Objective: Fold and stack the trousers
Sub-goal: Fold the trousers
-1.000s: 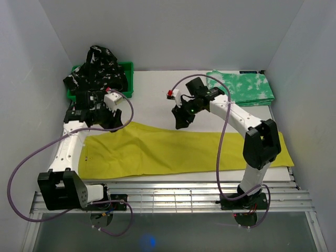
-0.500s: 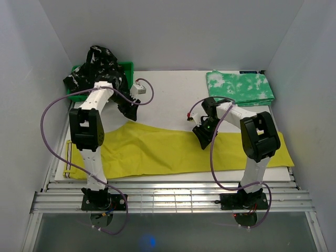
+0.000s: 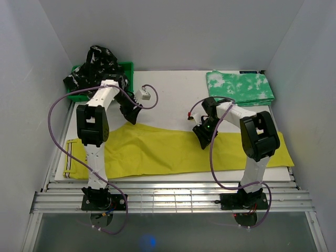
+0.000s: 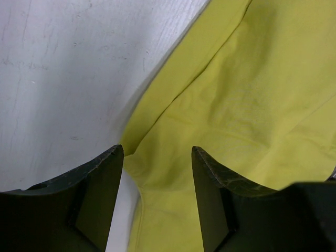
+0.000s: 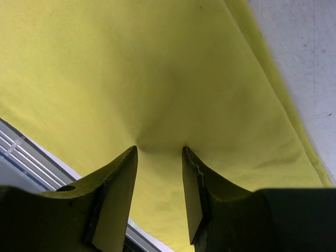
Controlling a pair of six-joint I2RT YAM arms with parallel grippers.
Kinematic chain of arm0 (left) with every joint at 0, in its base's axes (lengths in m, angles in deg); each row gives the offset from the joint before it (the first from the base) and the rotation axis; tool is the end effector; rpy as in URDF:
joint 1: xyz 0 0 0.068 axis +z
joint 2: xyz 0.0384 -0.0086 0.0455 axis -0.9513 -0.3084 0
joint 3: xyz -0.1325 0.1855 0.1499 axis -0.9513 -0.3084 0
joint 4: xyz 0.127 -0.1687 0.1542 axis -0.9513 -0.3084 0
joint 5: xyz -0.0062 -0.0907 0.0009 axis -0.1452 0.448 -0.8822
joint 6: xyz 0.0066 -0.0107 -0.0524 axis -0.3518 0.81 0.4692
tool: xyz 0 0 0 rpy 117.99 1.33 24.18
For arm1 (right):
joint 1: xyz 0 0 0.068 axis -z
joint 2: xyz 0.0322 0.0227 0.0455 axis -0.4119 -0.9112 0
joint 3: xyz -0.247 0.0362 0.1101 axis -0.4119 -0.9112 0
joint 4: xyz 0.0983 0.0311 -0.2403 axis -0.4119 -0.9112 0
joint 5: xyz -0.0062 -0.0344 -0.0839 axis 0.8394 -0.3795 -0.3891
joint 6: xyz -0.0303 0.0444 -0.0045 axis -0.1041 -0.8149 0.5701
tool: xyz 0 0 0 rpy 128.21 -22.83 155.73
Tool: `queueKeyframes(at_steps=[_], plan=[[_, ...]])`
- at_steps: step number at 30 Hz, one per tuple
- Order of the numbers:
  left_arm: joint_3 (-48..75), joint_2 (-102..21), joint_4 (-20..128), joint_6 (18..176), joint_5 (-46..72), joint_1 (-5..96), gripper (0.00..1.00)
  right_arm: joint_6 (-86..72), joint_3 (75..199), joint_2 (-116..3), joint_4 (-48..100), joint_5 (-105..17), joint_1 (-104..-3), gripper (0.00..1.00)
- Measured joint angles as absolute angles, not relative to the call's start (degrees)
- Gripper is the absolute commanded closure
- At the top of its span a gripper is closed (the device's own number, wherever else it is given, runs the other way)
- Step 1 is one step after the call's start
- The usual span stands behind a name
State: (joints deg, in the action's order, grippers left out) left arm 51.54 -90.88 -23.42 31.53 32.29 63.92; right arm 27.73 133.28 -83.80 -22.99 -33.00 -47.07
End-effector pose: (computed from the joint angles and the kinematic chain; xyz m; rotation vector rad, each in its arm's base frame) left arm 0.4173 -0.0762 0.2156 1.4969 2.4775 -0.6580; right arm 0.3116 0.1432 0.1587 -1.3060 2.7287 0.4953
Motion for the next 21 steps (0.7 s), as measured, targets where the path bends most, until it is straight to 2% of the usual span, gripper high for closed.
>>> queueKeyframes(at_steps=[10, 13, 16, 18, 21], plan=[[49.60, -91.49, -24.47, 29.74, 31.72, 63.11, 0.39, 26.68, 134.44, -84.98, -23.98, -32.28, -46.46, 0.55], [49.47, -92.36, -24.23, 29.54, 31.13, 62.74, 0.45, 26.46, 134.61, -85.15, -24.06, -32.30, -46.41, 0.55], [49.27, -93.65, -23.86, 29.35, 30.49, 62.45, 0.47, 26.18, 134.74, -85.28, -24.15, -32.32, -46.39, 0.56], [48.61, -94.35, -23.29, 29.04, 29.82, 62.37, 0.47, 26.05, 134.74, -85.28, -24.15, -32.37, -46.39, 0.56], [47.26, -94.48, -22.20, 28.25, 29.34, 62.26, 0.41, 26.00, 134.74, -85.28, -24.13, -32.41, -46.39, 0.56]])
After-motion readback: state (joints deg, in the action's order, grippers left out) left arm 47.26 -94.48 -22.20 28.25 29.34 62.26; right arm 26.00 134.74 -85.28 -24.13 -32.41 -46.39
